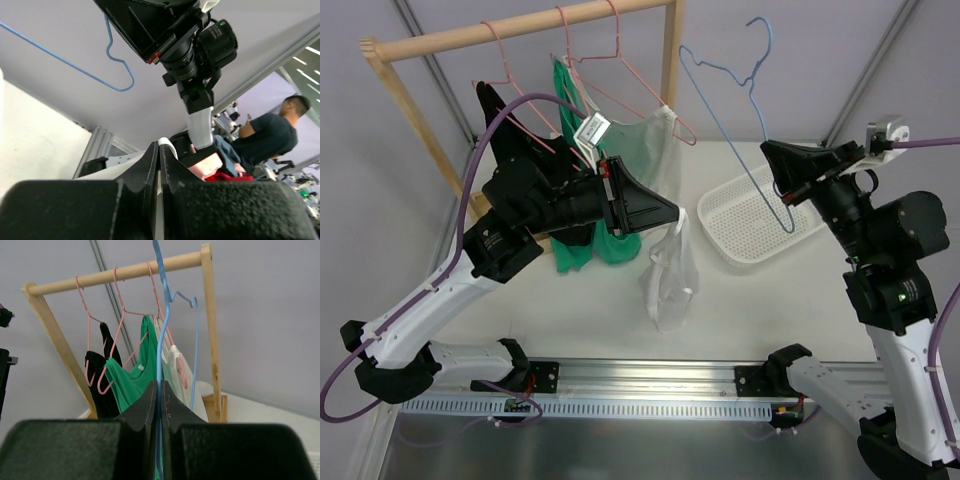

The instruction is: Remove the tank top from the hanger

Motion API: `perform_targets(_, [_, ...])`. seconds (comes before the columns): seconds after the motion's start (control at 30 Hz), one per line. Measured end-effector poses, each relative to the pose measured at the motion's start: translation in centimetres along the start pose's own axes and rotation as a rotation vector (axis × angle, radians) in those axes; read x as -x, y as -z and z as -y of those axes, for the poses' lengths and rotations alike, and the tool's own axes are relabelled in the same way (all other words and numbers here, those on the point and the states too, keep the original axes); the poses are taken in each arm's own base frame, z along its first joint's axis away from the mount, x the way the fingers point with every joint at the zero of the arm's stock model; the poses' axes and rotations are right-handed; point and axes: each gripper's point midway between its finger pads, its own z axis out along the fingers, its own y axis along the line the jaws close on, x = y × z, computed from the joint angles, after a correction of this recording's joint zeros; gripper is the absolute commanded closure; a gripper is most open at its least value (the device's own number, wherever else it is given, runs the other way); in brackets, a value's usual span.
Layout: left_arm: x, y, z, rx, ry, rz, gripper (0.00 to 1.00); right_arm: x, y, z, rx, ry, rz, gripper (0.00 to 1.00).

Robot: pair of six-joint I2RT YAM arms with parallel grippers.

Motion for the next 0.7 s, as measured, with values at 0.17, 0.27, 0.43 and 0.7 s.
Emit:
perform_targets(0.17, [0.0, 0.4, -1.3, 0.063, -0.04, 0.006, 1.0, -2.8, -1.6, 0.6, 0.006, 0.007, -0.102, 1.0])
perform_targets(0.27, [0.1, 1.0, -1.4, 0.083, -0.07, 0.014, 1.0, -3.9, -3.4, 1.0, 0.014, 0.01, -0.146, 1.0])
perform_targets(0.43, [0.6, 1.8, -0.9, 0.094, -0.11, 0.042, 1.0, -5.8, -6.6, 1.8, 0.028, 0.009, -0.212, 1.0])
perform_targets(0.7, [0.8, 2.6, -1.1, 0.119, -0.141, 0.062, 1.0, -6.8, -11.8, 2.6, 0.064, -0.01, -0.233, 1.0])
